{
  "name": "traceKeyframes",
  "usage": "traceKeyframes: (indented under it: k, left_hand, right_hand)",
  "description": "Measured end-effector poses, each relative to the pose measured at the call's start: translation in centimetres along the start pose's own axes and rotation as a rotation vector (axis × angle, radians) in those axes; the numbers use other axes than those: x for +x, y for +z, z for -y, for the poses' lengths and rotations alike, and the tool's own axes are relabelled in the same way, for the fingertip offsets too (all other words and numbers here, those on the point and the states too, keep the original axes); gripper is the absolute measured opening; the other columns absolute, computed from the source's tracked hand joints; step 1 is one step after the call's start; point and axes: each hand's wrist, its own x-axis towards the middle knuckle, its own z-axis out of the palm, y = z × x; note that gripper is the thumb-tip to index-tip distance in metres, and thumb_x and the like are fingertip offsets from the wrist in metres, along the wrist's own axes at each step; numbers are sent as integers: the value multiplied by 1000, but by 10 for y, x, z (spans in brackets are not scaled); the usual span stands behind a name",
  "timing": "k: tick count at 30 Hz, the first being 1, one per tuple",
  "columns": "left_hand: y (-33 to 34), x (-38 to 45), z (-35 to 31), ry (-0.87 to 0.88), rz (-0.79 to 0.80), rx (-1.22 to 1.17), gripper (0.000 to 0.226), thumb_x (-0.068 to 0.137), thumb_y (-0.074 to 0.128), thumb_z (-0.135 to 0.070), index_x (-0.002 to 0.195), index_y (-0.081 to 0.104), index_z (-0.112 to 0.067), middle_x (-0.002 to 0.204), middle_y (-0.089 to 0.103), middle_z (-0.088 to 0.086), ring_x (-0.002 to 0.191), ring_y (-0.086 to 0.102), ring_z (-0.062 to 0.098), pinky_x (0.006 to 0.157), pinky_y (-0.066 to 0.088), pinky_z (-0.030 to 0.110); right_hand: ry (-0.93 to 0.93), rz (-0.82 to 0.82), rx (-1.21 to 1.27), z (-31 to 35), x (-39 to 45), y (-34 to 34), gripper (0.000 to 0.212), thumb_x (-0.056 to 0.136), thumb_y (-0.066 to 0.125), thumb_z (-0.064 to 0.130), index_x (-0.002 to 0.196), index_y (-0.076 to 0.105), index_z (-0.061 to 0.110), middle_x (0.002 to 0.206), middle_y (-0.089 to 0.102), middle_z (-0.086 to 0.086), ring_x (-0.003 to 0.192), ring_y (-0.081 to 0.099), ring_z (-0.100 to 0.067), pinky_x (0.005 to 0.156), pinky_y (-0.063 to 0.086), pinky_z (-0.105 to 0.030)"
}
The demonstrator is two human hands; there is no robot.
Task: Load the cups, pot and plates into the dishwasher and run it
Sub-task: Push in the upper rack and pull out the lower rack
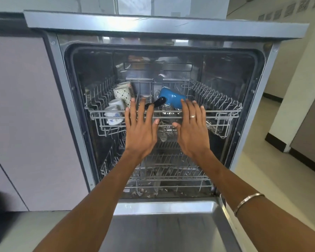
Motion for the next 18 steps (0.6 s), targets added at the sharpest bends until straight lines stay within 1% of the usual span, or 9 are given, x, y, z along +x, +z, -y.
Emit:
traceKeyframes:
  k: [2,5,7,9,11,13,15,18]
  left_hand:
    - [2,-1,3,-3,-3,-22,49,106,29,-37,148,35,-13,160,26,15,152,0,33,123,-2,53]
    - [7,4,16,-1,20,-57,45,105,31,-35,144,37,-12,155,31,16,152,3,33,122,-3,52]
    - [12,12,27,5,51,-77,45,105,30,-36,143,35,-12,154,29,15,152,0,33,122,-5,52]
    - [18,19,28,-12,55,-71,47,105,30,-37,145,34,-12,154,28,15,152,0,33,122,-4,53]
    - [21,22,25,-25,47,-72,49,104,29,-38,146,34,-12,155,28,15,152,0,33,122,-2,54]
    - [24,20,24,-27,39,-70,50,104,29,-38,147,33,-13,156,27,15,152,0,33,122,-3,54]
    - [24,19,24,-27,37,-69,50,104,30,-38,148,32,-14,157,27,15,152,1,33,122,-2,54]
    - [23,17,25,-17,45,-69,50,105,30,-38,149,31,-15,157,26,15,152,1,34,122,-1,55]
  right_hand:
    - [13,-27,-1,3,-1,1,60,105,31,44,152,23,6,150,33,-13,144,24,-32,122,13,-49]
    - [-8,-31,-26,9,5,8,59,104,38,44,149,29,8,145,37,-13,141,29,-32,121,16,-49]
    - [-15,-2,-41,13,16,15,60,102,43,41,150,26,8,150,34,-14,145,24,-33,121,16,-50]
    - [-19,18,-74,12,26,23,64,100,39,39,152,20,6,157,23,-16,149,12,-34,122,11,-52]
    - [-31,23,-101,7,30,27,68,102,38,42,154,14,6,161,15,-17,151,4,-34,122,8,-53]
    - [-45,10,-121,3,27,31,72,102,42,43,154,10,7,162,12,-16,151,1,-33,122,8,-52]
    - [-46,-10,-127,2,26,35,73,102,46,39,155,7,8,162,10,-17,151,0,-34,122,7,-52]
    - [-34,-12,-114,5,26,35,71,103,39,41,156,6,7,163,5,-17,151,-5,-34,122,6,-53]
